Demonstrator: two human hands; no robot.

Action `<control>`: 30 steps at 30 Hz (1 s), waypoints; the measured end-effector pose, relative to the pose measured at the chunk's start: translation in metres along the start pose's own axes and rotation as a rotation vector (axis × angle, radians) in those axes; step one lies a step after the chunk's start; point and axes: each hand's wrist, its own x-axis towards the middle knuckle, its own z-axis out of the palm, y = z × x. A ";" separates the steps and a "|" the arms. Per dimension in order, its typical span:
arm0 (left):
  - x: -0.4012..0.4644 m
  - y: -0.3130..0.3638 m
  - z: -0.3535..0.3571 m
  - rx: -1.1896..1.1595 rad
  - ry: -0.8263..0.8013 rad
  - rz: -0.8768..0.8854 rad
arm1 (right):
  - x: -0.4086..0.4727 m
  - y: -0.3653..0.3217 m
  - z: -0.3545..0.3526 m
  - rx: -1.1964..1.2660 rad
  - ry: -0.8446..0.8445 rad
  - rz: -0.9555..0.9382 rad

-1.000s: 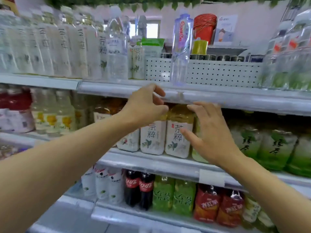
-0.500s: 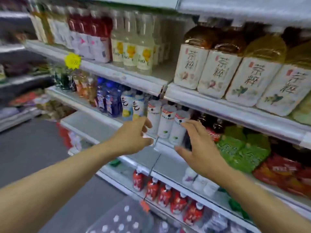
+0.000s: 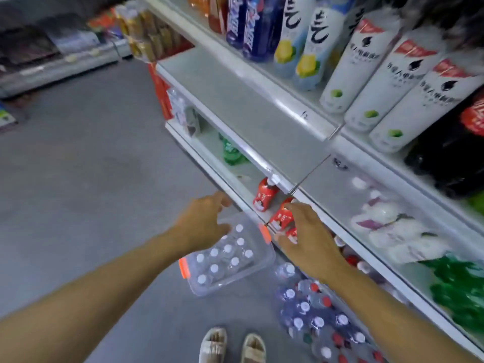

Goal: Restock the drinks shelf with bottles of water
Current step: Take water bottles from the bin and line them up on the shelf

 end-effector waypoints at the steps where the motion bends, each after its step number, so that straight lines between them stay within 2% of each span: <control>1: 0.003 -0.014 0.014 -0.012 0.003 -0.030 | 0.004 0.009 0.019 0.000 -0.040 0.000; 7: 0.021 -0.086 0.113 -0.092 0.007 -0.221 | 0.018 0.062 0.121 0.024 -0.184 0.041; 12: 0.045 -0.133 0.195 -0.071 -0.039 -0.291 | 0.024 0.112 0.197 0.021 -0.236 0.092; 22: 0.128 -0.189 0.328 0.021 -0.038 -0.261 | 0.053 0.204 0.333 0.003 -0.275 0.138; 30: 0.179 -0.226 0.386 0.084 -0.018 -0.208 | 0.088 0.259 0.419 0.026 -0.293 0.240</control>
